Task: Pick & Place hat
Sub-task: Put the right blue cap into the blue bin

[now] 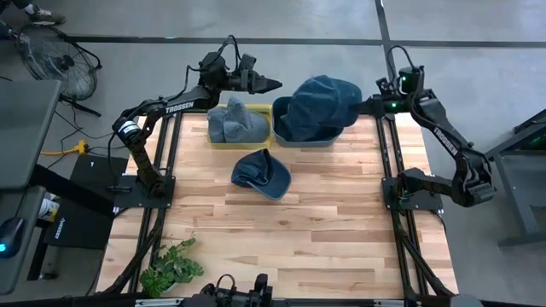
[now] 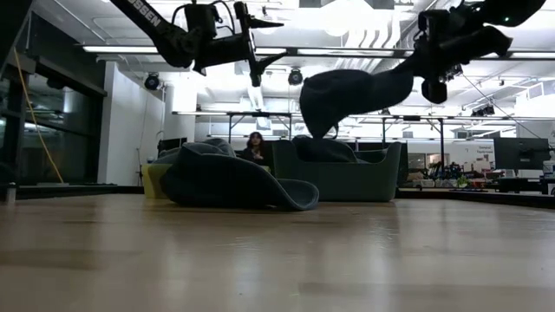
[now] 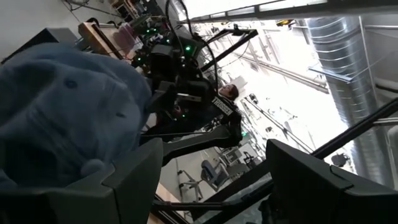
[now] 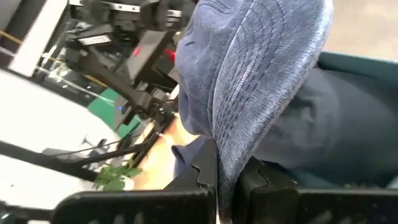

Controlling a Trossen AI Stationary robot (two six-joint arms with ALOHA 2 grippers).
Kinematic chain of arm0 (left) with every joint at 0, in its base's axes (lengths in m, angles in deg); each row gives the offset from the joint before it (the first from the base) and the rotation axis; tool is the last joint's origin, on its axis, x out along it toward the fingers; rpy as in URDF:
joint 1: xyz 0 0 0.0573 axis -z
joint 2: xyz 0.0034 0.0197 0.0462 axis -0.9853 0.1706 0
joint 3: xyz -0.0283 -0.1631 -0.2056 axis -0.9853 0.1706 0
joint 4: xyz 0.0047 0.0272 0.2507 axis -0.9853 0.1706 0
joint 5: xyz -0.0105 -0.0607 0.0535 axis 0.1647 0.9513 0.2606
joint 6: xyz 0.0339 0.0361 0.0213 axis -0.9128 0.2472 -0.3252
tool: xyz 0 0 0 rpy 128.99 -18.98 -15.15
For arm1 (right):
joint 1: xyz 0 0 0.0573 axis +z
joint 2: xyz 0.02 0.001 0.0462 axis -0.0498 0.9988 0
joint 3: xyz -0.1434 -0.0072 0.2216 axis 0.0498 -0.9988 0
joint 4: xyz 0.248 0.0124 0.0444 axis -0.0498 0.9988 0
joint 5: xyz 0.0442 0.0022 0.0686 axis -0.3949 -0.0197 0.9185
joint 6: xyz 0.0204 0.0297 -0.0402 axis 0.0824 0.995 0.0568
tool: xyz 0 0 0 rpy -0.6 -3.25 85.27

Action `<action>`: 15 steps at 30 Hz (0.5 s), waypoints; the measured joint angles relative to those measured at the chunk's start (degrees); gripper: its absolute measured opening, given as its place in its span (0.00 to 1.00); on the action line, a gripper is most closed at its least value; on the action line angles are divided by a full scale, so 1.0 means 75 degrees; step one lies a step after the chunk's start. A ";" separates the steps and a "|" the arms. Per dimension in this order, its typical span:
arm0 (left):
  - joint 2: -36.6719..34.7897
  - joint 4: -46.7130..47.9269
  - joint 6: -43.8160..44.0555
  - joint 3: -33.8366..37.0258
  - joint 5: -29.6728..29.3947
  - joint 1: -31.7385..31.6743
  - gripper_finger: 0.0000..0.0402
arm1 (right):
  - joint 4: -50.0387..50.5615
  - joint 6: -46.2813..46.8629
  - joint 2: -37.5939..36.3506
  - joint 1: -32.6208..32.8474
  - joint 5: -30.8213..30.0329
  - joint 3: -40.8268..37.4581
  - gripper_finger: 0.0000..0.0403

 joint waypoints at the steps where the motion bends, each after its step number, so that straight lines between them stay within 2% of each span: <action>1: 0.0000 0.0000 0.0018 0.0000 -0.0002 0.0000 0.70 | 0.0092 -0.0082 -0.0001 -0.0011 -0.0130 0.0000 0.01; 9: 0.0000 0.0000 0.0140 0.0000 -0.0010 0.0000 0.70 | 0.1250 -0.0823 0.0197 0.0195 -0.1382 0.0000 0.01; 12: 0.0000 -0.0002 0.0138 0.0000 -0.0011 0.0000 0.70 | 0.1331 -0.0875 0.0432 0.0511 -0.1912 0.0000 0.01; 15: 0.0003 -0.0002 0.0138 0.0000 -0.0004 0.0000 0.70 | 0.1068 -0.0824 0.0685 0.0868 -0.1997 0.0000 0.01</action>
